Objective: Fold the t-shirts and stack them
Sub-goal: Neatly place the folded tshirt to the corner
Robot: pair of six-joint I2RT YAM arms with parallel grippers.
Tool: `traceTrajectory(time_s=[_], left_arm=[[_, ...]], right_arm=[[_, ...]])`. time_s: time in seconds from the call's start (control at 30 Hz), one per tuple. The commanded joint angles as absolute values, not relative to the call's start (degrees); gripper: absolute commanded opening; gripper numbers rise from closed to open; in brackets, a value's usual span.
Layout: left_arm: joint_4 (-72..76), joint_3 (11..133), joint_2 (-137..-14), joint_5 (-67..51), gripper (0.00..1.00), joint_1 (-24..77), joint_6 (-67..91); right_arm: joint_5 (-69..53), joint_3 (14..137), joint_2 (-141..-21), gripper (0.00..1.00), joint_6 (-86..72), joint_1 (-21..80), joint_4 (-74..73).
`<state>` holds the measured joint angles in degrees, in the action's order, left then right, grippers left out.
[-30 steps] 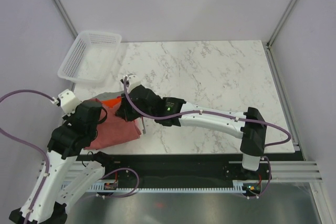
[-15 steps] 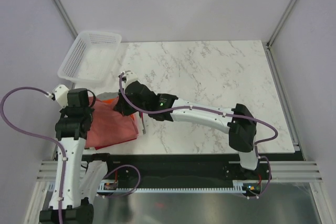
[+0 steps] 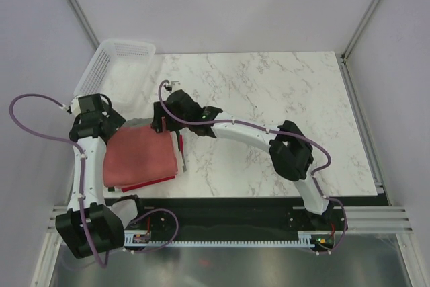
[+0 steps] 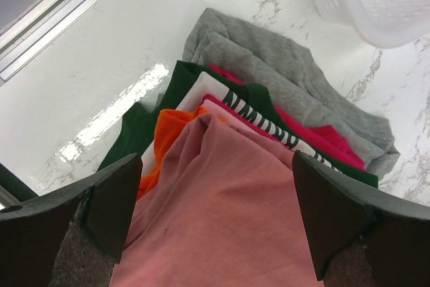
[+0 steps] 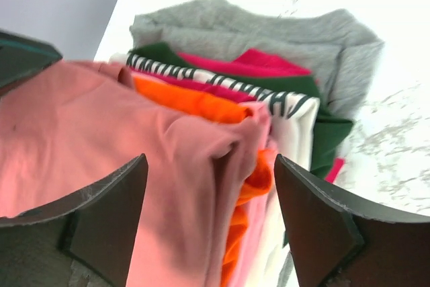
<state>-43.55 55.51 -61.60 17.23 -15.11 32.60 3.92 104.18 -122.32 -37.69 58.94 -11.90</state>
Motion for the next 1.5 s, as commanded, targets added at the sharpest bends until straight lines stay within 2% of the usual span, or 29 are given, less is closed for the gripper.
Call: traceTrajectory(time_s=[0.0,0.23,0.37,0.47,0.5,0.6,0.7,0.8,1.0,1.13,1.27,1.37,1.47], left_arm=[[-40.78,58.36,-59.86,16.08,1.0,-15.56,31.99],[-40.6,59.06,-52.83,16.43,1.0,-15.56,30.94],[-41.66,60.91,-49.58,15.3,1.0,-15.56,29.97],[-41.66,61.17,-46.68,11.26,1.0,-15.56,29.71],[-41.83,61.08,-46.06,8.12,1.0,-15.56,29.79],[-42.19,59.24,-44.74,0.83,1.0,-15.56,32.6],[-42.01,56.26,-45.61,-3.59,1.0,-15.56,36.9],[-41.4,53.01,-48.77,-3.43,1.0,-15.64,40.16],[-35.0,45.98,-49.66,-2.64,1.0,-17.13,45.43],[-32.0,41.15,-50.88,-0.18,0.99,-19.07,47.9],[-30.59,39.9,-55.36,1.15,1.0,-19.95,48.08],[-30.06,40.95,-57.04,0.88,1.0,-20.04,46.94],[-30.49,44.29,-54.59,1.66,1.0,-20.13,43.51]], right_arm=[[6.49,104.95,-119.1,0.84,-36.48,58.36,-9.93],[6.42,97.74,-111.45,0.85,-34.28,57.04,-9.76],[3.43,95.89,-107.59,0.75,-32.26,57.56,-9.93],[0.1,95.36,-105.65,0.61,-31.64,58.09,-9.84],[-2.87,95.45,-105.64,0.5,-32.16,58.01,-9.58],[-11.4,96.41,-107.22,0.31,-36.29,58.71,-6.95],[-18.44,96.86,-110.47,0.2,-42.96,59.06,-2.13],[-22.4,95.1,-113.72,0.14,-49.73,58.98,4.73],[-27.68,93.96,-121.54,0.1,-60.88,56.61,13.97],[-29.17,94.22,-128.04,0.05,-65.38,54.14,13.8],[-29.8,93.61,-128.68,0.04,-65.22,52.04,12.49],[-30.06,92.73,-126.13,0.1,-63.11,51.42,11.78],[-30.24,91.67,-122.18,0.24,-59.95,50.63,10.29]])
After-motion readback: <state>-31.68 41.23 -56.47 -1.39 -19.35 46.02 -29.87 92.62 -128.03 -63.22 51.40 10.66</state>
